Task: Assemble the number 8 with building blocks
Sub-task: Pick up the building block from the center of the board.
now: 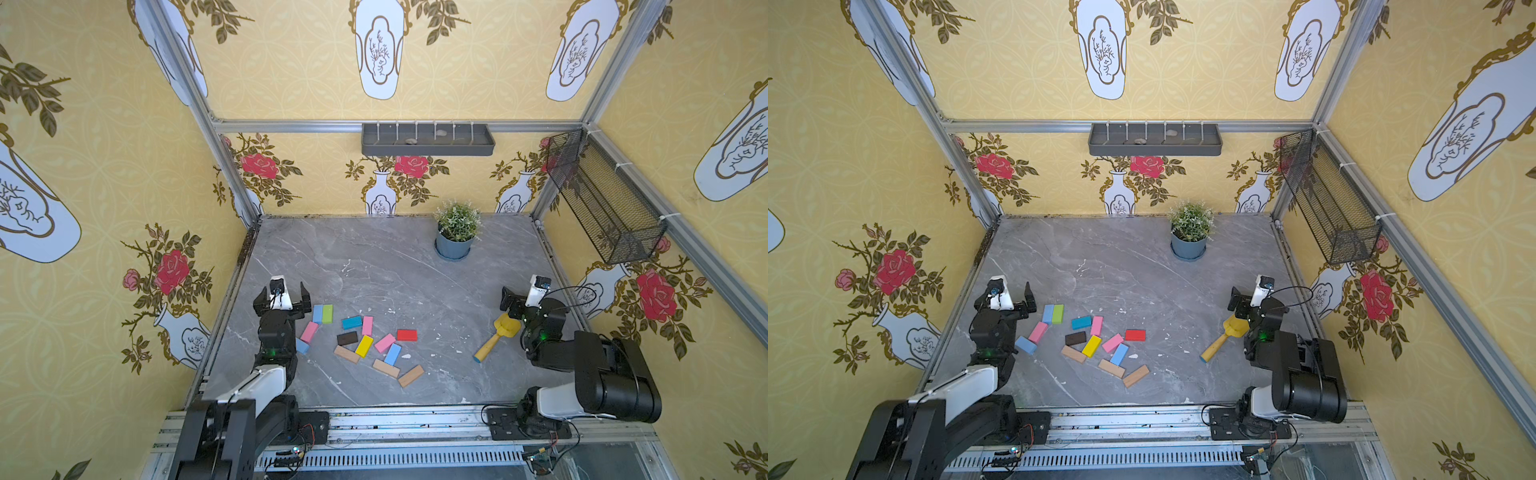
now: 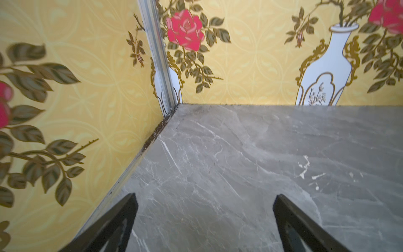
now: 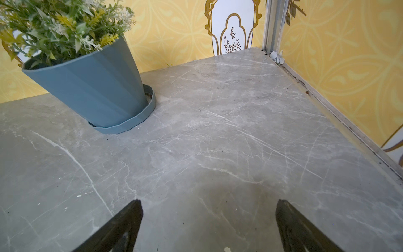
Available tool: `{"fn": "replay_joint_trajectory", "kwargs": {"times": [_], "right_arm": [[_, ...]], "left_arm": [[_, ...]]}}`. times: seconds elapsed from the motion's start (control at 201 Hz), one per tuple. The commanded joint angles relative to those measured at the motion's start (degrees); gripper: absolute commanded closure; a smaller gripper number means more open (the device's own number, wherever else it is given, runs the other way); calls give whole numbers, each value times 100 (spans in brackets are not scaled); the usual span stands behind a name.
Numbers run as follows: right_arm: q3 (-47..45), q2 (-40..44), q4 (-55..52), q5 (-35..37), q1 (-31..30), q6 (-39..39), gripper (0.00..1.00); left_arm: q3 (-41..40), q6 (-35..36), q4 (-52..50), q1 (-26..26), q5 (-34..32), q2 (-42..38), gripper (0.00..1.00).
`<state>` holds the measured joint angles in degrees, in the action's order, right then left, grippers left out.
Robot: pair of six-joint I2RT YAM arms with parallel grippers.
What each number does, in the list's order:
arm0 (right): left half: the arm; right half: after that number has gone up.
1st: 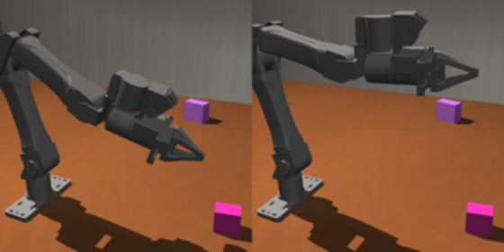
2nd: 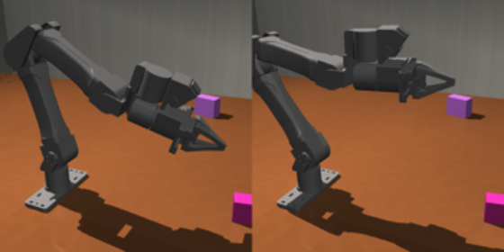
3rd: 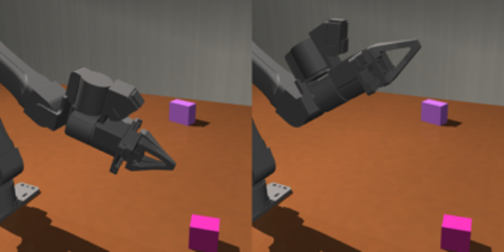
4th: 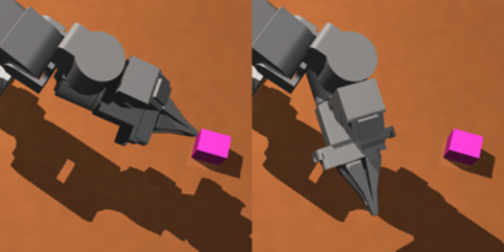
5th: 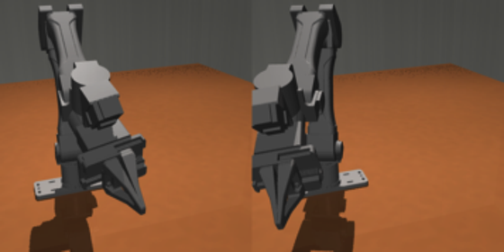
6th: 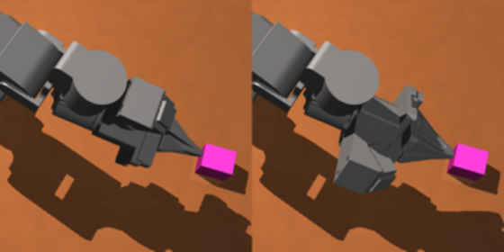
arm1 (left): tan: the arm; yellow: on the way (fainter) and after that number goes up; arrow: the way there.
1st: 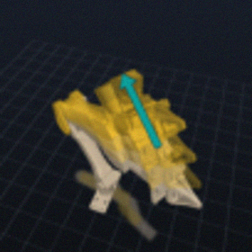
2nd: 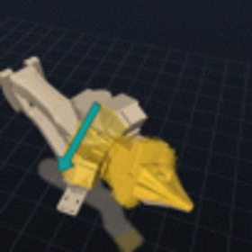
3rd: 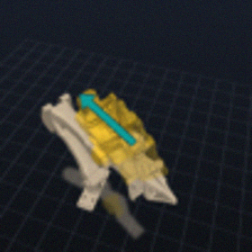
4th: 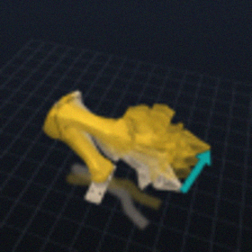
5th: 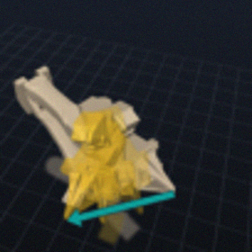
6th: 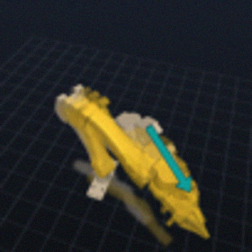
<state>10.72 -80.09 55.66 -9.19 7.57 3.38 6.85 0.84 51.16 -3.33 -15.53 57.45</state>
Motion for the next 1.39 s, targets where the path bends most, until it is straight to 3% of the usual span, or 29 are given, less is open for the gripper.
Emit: {"fn": "replay_joint_trajectory", "kwargs": {"times": [0.0,0.214,0.403,0.597,0.722,0.901,1.115,1.389], "right_arm": [[66,400,-311,324,-10,111,2],[437,1468,-1588,976,-446,28,2],[1355,2230,-3031,703,-608,793,2],[2268,2290,-4475,482,-557,1764,3],[2513,2221,-4731,-319,-555,1724,2],[2915,2162,-5074,-1438,-726,1732,3],[3354,1929,-5735,-1692,-1529,1442,3],[3416,1964,-6023,-1561,-1887,1380,2]], "left_arm": [[62,-152,-914,-302,-796,-917,0],[884,-1683,-3390,-379,-457,-2295,0],[1840,-2636,-5147,-378,98,-2258,0],[2562,-3246,-6246,-373,454,-2078,0],[2759,-3346,-6563,-375,657,-2289,0],[2980,-2989,-6938,-374,1537,-2487,0],[3699,-2704,-8389,-409,2440,-1616,5],[3784,-3010,-8912,-1521,1810,-878,4]]}}
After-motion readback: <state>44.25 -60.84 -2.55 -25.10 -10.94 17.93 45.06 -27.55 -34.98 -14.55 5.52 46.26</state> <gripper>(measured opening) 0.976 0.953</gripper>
